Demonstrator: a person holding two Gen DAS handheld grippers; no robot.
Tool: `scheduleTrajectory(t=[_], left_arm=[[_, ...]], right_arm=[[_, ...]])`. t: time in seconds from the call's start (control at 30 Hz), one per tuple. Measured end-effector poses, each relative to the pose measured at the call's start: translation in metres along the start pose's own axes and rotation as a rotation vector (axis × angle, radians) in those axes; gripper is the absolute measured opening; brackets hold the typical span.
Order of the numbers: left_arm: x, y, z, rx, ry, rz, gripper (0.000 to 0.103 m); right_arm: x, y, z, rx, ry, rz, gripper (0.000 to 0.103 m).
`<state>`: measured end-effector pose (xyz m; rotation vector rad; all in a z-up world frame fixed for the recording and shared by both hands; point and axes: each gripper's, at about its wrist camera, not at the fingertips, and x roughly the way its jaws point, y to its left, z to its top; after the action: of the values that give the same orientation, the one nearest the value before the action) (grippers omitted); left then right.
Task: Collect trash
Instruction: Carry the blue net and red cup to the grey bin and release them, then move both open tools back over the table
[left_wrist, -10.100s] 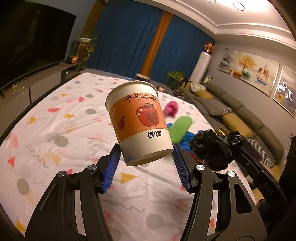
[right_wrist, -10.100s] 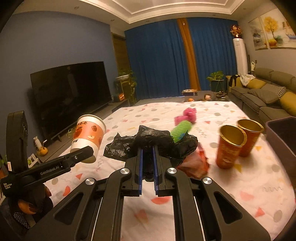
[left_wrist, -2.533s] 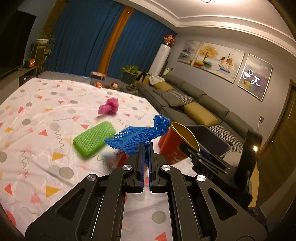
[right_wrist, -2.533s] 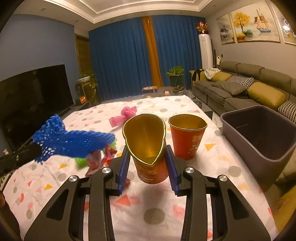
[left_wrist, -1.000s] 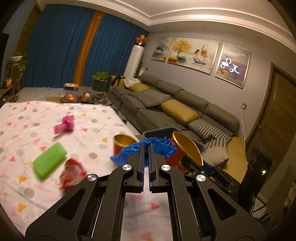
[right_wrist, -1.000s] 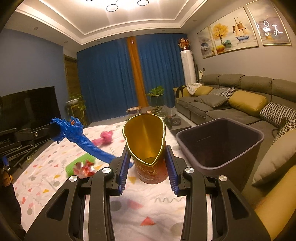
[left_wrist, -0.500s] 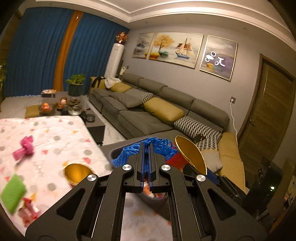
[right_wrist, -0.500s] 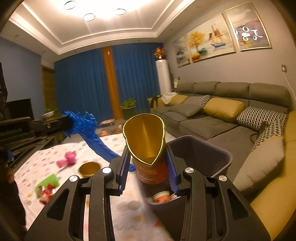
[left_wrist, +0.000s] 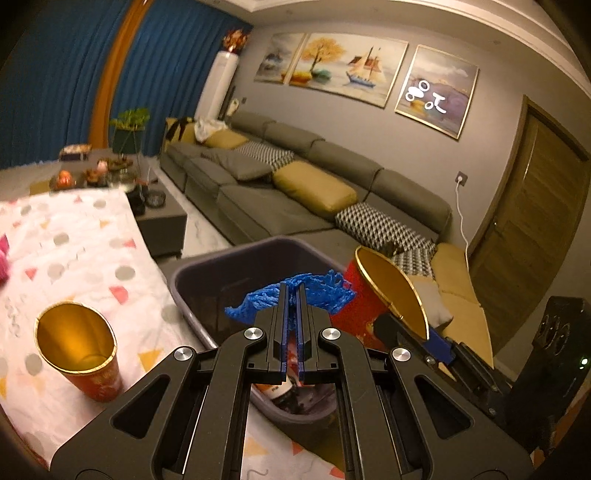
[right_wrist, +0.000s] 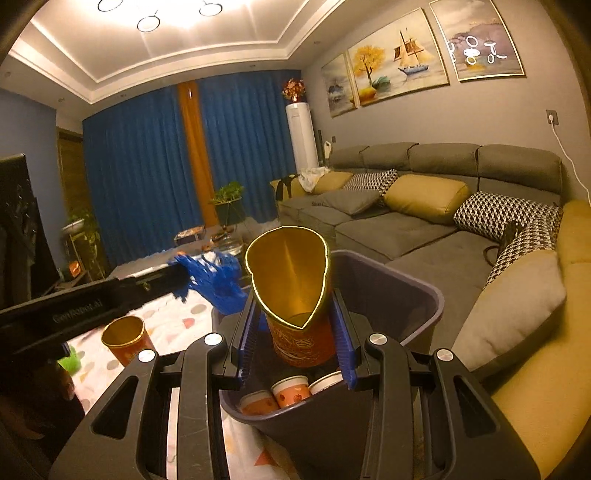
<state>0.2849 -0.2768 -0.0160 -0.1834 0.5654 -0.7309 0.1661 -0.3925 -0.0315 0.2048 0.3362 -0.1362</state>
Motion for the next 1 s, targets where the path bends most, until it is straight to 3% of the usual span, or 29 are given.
scheduleTrajectory(t=[0.53, 0.63, 0.8, 1.0], left_arm=[[0.028, 0.023, -0.018, -0.026, 0.1, 0.019, 0.003], [0.029, 0.027, -0.022, -0.037, 0.122, 0.003, 0.02], [0.02, 0.037, -0.026, -0.061, 0.106, -0.003, 0.064], [-0.021, 0.048, -0.029, -0.068, 0.021, 0.117, 0.086]], right_arm=[[0.028, 0.001, -0.004, -0.001, 0.059, 0.004, 0.039], [0.029, 0.003, -0.006, 0.0, 0.066, -0.001, 0.04], [0.037, 0.0, -0.009, 0.01, 0.087, -0.014, 0.043], [0.039, 0.0, -0.013, 0.012, 0.091, -0.021, 0.049]])
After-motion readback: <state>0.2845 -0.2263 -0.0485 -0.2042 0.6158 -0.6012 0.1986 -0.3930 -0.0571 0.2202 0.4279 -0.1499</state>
